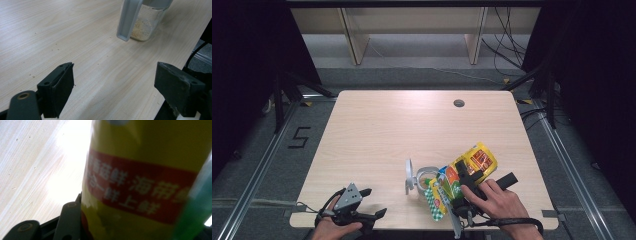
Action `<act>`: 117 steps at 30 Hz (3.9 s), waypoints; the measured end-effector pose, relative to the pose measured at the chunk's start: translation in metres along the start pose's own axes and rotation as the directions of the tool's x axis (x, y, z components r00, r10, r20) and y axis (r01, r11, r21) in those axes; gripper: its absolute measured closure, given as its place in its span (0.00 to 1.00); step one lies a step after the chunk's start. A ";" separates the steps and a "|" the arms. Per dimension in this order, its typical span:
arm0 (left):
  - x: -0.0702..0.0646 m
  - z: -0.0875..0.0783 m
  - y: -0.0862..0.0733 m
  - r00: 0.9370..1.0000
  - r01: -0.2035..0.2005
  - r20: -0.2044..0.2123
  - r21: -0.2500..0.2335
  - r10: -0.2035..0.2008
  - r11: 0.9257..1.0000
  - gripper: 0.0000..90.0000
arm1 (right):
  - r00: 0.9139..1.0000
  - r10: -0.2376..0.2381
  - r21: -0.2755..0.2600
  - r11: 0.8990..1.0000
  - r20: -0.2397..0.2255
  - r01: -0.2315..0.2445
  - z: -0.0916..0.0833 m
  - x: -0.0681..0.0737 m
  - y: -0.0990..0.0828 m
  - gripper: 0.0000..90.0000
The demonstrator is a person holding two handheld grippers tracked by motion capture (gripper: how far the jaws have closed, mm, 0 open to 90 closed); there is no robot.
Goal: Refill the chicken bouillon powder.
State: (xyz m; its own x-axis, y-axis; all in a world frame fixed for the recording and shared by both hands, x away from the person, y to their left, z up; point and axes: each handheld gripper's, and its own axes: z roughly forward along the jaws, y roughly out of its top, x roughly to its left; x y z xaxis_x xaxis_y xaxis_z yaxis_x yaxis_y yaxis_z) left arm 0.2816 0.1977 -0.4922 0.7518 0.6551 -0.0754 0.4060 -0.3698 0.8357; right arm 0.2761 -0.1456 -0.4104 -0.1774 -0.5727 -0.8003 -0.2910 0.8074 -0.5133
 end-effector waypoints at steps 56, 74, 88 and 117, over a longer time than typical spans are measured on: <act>0.000 0.000 0.000 1.000 0.004 0.002 -0.008 -0.004 1.000 0.17 | 1.000 0.005 0.042 0.999 -0.030 -0.003 -0.001 0.004 -0.020 0.61; -0.002 0.001 -0.001 0.999 0.037 0.000 -0.010 -0.037 0.999 0.17 | 1.000 -0.008 0.015 1.000 -0.013 0.008 -0.002 0.001 -0.009 0.62; -0.002 0.001 -0.001 0.999 0.034 0.001 -0.016 -0.034 0.999 0.17 | 1.000 -0.027 0.018 0.999 -0.016 0.027 0.000 0.001 -0.009 0.62; 0.004 -0.001 0.001 0.999 -0.044 -0.012 0.004 0.044 0.999 0.17 | 1.000 -0.006 0.017 1.000 -0.014 0.006 0.000 0.002 -0.012 0.62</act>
State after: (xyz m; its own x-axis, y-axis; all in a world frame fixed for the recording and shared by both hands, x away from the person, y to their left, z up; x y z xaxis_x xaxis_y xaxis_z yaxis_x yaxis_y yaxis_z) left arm 0.2845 0.2010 -0.4910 0.7627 0.6459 -0.0325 0.3750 -0.4007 0.8360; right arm 0.2787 -0.1564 -0.4061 -0.1884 -0.5797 -0.7928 -0.2760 0.8059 -0.5237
